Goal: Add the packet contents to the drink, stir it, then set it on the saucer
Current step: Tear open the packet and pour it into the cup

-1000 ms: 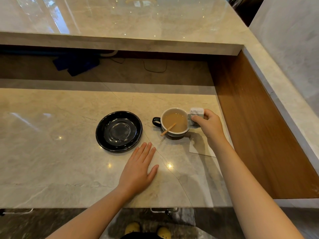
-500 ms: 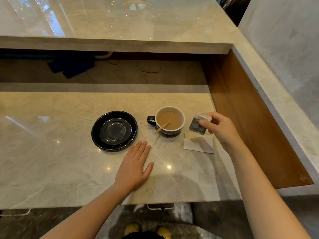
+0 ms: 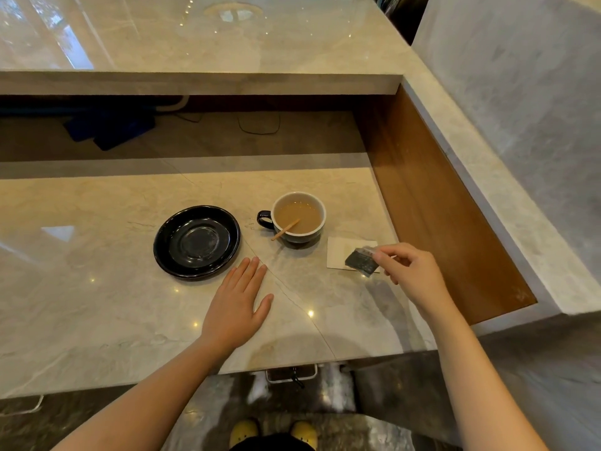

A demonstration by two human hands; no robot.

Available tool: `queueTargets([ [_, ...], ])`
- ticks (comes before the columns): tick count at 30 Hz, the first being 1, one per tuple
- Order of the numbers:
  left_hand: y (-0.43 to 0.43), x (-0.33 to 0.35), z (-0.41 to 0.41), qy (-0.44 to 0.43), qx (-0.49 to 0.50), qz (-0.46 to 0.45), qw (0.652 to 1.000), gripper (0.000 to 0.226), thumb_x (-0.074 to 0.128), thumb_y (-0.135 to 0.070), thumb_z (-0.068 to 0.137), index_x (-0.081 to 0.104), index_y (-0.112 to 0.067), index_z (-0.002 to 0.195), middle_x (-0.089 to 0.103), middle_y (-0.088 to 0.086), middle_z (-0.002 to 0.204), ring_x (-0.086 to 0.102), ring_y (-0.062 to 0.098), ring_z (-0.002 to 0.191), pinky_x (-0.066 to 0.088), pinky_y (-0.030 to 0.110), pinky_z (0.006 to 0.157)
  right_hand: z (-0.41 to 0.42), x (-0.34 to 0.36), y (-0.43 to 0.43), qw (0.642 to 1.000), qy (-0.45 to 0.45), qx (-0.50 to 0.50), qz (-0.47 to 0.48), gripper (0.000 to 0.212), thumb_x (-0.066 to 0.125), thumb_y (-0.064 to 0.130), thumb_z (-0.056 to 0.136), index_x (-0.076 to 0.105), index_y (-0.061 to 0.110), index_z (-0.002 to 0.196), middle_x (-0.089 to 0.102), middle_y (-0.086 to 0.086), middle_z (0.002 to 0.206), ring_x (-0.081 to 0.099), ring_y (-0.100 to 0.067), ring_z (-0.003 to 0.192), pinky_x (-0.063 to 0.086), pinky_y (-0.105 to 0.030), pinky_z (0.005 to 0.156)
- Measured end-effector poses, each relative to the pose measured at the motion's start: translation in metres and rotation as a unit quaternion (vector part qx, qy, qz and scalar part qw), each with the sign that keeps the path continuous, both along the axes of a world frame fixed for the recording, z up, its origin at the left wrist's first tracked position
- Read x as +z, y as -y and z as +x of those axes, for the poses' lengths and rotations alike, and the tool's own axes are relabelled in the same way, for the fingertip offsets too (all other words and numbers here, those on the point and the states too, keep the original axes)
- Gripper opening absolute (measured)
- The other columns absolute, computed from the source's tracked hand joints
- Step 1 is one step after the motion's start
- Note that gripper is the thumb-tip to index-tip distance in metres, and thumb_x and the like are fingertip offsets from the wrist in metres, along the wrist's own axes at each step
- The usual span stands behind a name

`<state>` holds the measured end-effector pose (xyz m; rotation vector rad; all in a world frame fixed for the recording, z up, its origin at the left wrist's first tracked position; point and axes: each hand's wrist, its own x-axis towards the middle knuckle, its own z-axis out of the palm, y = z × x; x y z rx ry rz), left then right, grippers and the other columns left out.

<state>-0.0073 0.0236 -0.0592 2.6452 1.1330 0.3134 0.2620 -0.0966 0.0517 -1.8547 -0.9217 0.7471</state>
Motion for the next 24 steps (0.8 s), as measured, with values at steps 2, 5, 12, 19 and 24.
queueTargets([
  [2,0.0,-0.001,0.0,-0.001,0.0,0.001,1.0,0.067,0.025,-0.053,0.09,0.028,-0.014,0.145,0.023,0.006,0.153,0.01,0.015,0.141,0.0,0.028,0.113,-0.004,-0.001,0.005,0.999,0.04,0.008,-0.01,0.012,0.063,0.012,0.084,0.071,0.012,0.092,0.065,0.002,0.085,0.055,-0.006,0.075,0.044,-0.013,0.061],
  [5,0.0,0.0,0.0,0.001,0.001,-0.002,1.0,0.068,0.025,-0.053,0.09,0.03,-0.013,0.144,0.024,0.006,0.152,0.012,0.016,0.141,0.003,0.03,0.114,-0.008,-0.002,0.01,0.995,0.096,0.009,-0.023,0.009,0.064,0.012,0.083,0.071,0.015,0.088,0.063,0.011,0.079,0.056,-0.005,0.076,0.043,-0.011,0.062],
  [12,0.001,0.002,0.001,0.005,0.003,-0.003,1.0,0.069,0.025,-0.053,0.089,0.031,-0.011,0.143,0.026,0.007,0.152,0.014,0.018,0.141,0.005,0.032,0.113,-0.007,-0.009,0.025,0.989,0.131,0.012,-0.067,0.004,0.063,0.014,0.084,0.066,0.013,0.082,0.063,0.001,0.076,0.055,-0.01,0.07,0.042,-0.016,0.059],
  [19,0.001,0.001,0.001,0.003,0.004,-0.005,1.0,0.071,0.023,-0.055,0.088,0.03,-0.012,0.144,0.024,0.007,0.152,0.012,0.017,0.141,0.005,0.032,0.113,0.005,-0.02,0.042,0.958,0.1,0.129,-0.237,0.012,0.058,0.014,0.088,0.066,0.015,0.096,0.065,-0.003,0.093,0.057,-0.014,0.086,0.045,-0.018,0.066],
  [24,0.001,0.001,0.001,0.001,0.003,-0.005,1.0,0.071,0.024,-0.054,0.088,0.031,-0.011,0.143,0.026,0.007,0.152,0.013,0.018,0.141,0.007,0.034,0.114,0.009,-0.022,0.037,0.94,0.174,0.142,-0.256,0.018,0.051,0.012,0.091,0.065,0.013,0.102,0.063,-0.005,0.104,0.056,-0.014,0.088,0.045,-0.017,0.067],
])
